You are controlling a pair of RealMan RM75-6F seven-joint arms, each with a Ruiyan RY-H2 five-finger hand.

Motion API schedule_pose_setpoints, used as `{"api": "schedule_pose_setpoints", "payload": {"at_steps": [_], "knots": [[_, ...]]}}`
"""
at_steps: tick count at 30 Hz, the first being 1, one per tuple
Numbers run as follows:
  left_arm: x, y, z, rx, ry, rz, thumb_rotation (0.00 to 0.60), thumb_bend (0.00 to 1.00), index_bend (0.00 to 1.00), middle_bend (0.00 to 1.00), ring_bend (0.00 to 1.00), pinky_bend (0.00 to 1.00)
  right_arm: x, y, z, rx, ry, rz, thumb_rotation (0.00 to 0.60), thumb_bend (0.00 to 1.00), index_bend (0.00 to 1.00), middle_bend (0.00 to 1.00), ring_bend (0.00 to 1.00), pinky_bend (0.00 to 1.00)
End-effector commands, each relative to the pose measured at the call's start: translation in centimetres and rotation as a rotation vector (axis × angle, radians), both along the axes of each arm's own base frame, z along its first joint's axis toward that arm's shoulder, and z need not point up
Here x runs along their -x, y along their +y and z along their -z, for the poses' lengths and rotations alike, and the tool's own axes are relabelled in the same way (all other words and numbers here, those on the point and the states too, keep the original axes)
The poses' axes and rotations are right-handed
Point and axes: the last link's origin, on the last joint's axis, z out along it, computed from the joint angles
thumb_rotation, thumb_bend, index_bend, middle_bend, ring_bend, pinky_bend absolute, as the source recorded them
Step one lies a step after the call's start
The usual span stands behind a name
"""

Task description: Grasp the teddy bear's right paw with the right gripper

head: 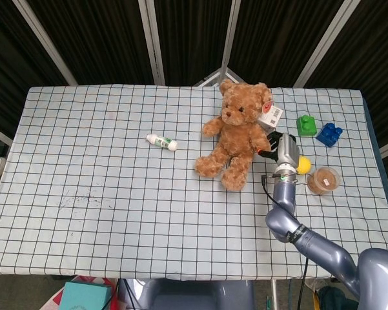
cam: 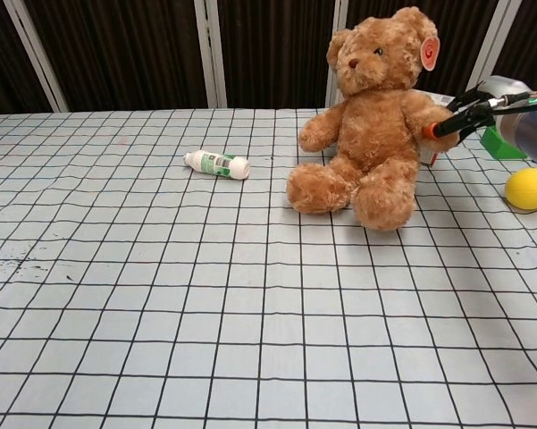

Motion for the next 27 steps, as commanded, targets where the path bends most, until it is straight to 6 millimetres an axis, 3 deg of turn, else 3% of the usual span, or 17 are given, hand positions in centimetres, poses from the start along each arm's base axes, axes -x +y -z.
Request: {"api": "schedule_pose_setpoints", "payload": {"at_steps": [1,11,24,27], "knots": [[0.0,0.0,0.0,-0.002,-0.001,0.0,0.6,0.17,0.22,0.06,0.01,0.14,-0.3,-0.2,0.2,0.009,0.001,-0.019,0.6,0.45,0.73,0.64,0.52,0.06],[0.0,-0.1,0.0,-0.001,0.001,0.001,0.6,0.17,0.22,0.06,0.01,0.14,1.5,0.2,1.8,-0.037,0.017,0.029,0.6,0.45,0.73,0.64,0.52,0.06],[0.0,0.0,0.1,0.001,0.006,-0.003,0.6,0.17,0.22,0.06,0.01,0.14,1.4,0.1,0.9,-0.022,0.042,0.014,0.6,0.45,0.74,0.64,0.52,0.06],[-0.1,-0.1,0.1,-0.002,0.006,-0.001,0.6,0.17,0.22,0.06,0.01,0.14,1.6,0.3,0.9,-0.039,0.075,0.011,0.6,0.45,0.7,0.58,0.49,0.03]]}}
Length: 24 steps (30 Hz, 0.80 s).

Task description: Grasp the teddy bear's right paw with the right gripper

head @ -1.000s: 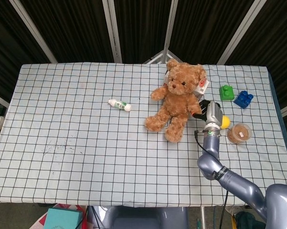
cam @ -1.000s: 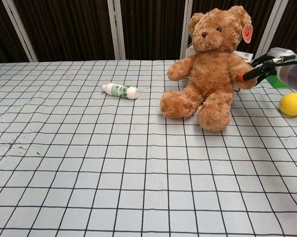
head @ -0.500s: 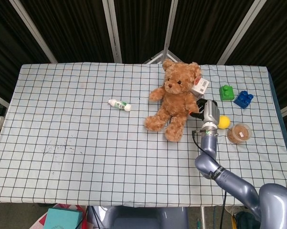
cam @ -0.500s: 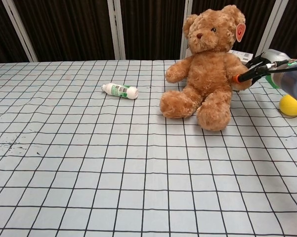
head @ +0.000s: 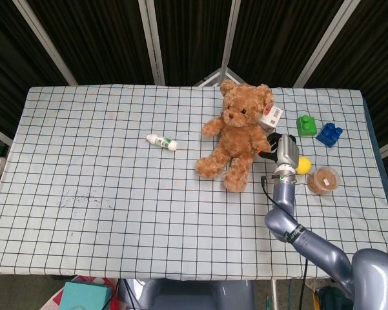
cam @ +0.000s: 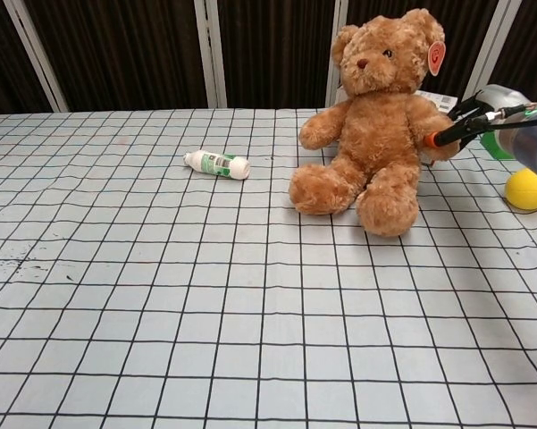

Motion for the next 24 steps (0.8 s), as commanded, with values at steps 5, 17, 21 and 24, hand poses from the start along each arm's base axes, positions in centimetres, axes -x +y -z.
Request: {"api": "schedule_pose_setpoints", "payload": {"at_steps": [5,17,21,24], "knots": [[0.0,0.0,0.0,-0.002,-0.002,-0.001,0.6,0.17,0.22,0.06,0.01,0.14,0.2,0.5,-0.2,-0.103,0.083,-0.022,0.6,0.34,0.27,0.29,0.33,0.0],[0.0,-0.1,-0.2,-0.003,-0.007,0.005,0.6,0.17,0.22,0.06,0.01,0.14,-0.8,3.4,-3.4,-0.272,0.088,-0.073,0.6,0.2,0.0,0.05,0.04,0.0],[0.0,-0.2,-0.2,-0.001,-0.013,0.006,0.6,0.17,0.22,0.06,0.01,0.14,0.2,5.5,-5.8,-0.271,0.136,-0.069,0.6,0.2,0.0,0.05,0.04,0.0],[-0.1,-0.2,-0.2,0.0,-0.017,0.013,0.6,0.17,0.22,0.06,0.01,0.14,2.0,7.6,-8.4,-0.235,0.228,-0.032,0.6,0.2,0.0,0.05,0.04,0.0]]}}
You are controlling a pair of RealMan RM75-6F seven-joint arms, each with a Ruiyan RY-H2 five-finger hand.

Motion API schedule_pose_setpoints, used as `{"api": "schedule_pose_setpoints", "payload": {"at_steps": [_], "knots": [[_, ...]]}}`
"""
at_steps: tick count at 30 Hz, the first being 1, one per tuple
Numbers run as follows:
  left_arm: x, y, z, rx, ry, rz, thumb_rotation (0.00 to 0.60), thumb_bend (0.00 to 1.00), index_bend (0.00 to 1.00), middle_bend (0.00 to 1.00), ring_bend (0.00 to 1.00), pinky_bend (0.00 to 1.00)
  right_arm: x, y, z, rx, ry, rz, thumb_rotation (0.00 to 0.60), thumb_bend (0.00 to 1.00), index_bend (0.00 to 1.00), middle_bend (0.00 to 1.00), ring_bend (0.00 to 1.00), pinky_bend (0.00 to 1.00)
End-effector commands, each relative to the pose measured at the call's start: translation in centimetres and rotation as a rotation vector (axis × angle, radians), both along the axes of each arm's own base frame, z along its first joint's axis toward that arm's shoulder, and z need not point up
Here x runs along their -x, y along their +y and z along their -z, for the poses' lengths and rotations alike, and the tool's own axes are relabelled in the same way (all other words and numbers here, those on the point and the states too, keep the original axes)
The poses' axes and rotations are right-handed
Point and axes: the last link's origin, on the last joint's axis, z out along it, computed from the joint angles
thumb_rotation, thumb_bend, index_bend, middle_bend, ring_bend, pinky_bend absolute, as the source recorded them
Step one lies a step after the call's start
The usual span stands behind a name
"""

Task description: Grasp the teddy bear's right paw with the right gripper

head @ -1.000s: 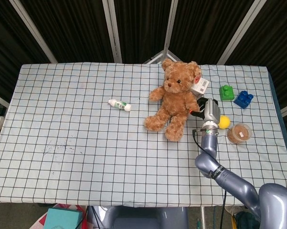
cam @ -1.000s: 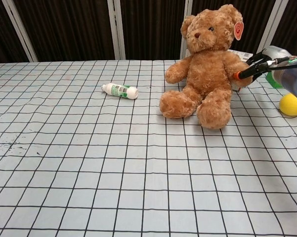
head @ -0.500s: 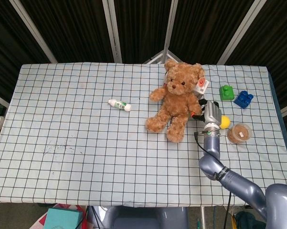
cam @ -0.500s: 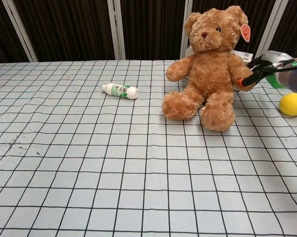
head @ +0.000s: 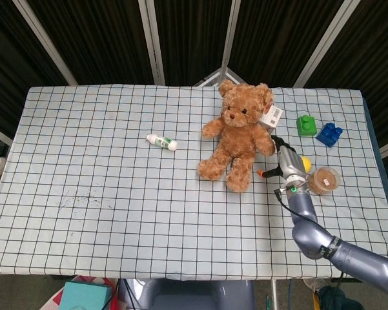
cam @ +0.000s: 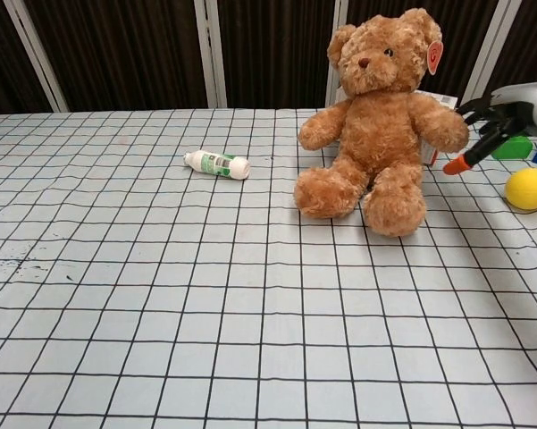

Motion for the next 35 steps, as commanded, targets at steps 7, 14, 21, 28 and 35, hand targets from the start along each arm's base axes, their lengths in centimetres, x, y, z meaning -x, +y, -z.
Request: {"api": "schedule_pose_setpoints", "payload": {"at_steps": [7,14,21,28,35], "knots": [[-0.2,-0.2,0.0,0.007,-0.008,0.013,0.6,0.17,0.22,0.06,0.01,0.14,6.3,9.4,-7.2,0.149,0.299,0.074,0.6,0.2,0.0,0.05,0.04,0.0],[-0.6,-0.5,0.3,0.022,-0.006,0.029,0.6,0.17,0.22,0.06,0.01,0.14,9.1,16.8,-8.1,0.307,0.349,-0.009,0.6,0.2,0.0,0.05,0.04,0.0],[-0.8,-1.0,0.4,0.023,0.003,0.036,0.6,0.17,0.22,0.06,0.01,0.14,12.0,20.3,-8.4,0.385,0.509,-0.204,0.6,0.2,0.0,0.05,0.04,0.0],[-0.8,-1.0,0.4,0.02,0.009,0.036,0.6,0.17,0.22,0.06,0.01,0.14,13.9,21.2,-9.2,0.324,0.686,-0.362,0.6,0.2,0.0,0.05,0.04,0.0],[-1.1,-0.8,1.0,0.045,0.026,0.047,0.6,0.17,0.22,0.06,0.01,0.14,14.4,21.7,-9.9,0.268,0.696,-0.394,0.6,0.2,0.03,0.05,0.04,0.0]]}}
